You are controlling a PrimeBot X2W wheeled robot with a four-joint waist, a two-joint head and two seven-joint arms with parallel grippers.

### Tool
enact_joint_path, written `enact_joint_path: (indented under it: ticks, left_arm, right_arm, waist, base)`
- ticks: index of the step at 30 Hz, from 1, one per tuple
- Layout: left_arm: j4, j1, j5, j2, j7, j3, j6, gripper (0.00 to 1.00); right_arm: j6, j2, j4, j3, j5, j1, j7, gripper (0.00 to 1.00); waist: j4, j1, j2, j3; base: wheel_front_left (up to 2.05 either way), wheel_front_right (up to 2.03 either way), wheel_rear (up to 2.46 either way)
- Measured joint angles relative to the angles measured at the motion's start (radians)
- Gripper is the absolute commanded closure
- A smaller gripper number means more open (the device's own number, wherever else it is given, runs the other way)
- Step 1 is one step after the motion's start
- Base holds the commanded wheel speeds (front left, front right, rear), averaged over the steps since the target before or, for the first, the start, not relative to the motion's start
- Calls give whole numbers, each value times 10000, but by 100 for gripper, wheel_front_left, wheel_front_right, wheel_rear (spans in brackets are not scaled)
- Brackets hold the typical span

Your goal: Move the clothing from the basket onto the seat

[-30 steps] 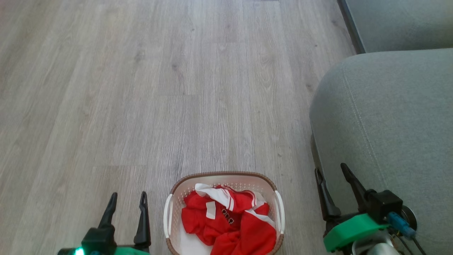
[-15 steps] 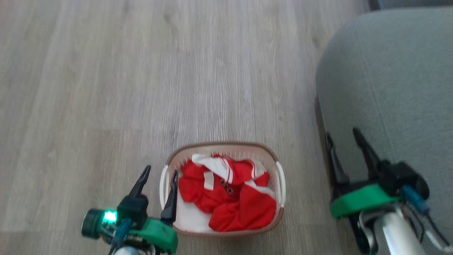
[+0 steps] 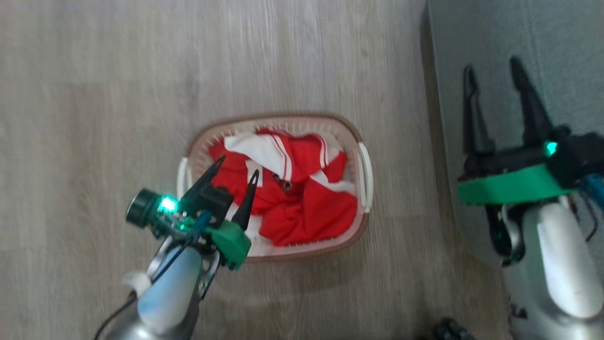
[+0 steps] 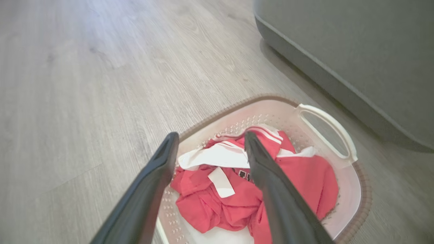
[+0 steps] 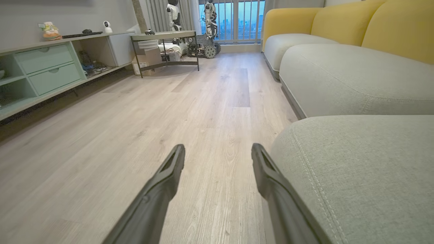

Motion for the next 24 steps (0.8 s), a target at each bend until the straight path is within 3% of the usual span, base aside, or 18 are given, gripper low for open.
enact_joint_path:
  ticks: [16, 24]
  left_arm:
    - [3649, -3159, 481, -58, 0, -995, -94, 0]
    - [4479, -3973, 573, -42, 0, -1239, 426, 0]
  right_arm:
    - [0, -33, -433, -136, 0, -1127, -27, 0]
    - [0, -35, -520, -117, 0, -1243, -27, 0]
  waist:
    - [-737, -1, 0, 2772]
    - [-830, -3, 0, 3325]
  base:
    - [0, 0, 0]
    - [0, 0, 0]
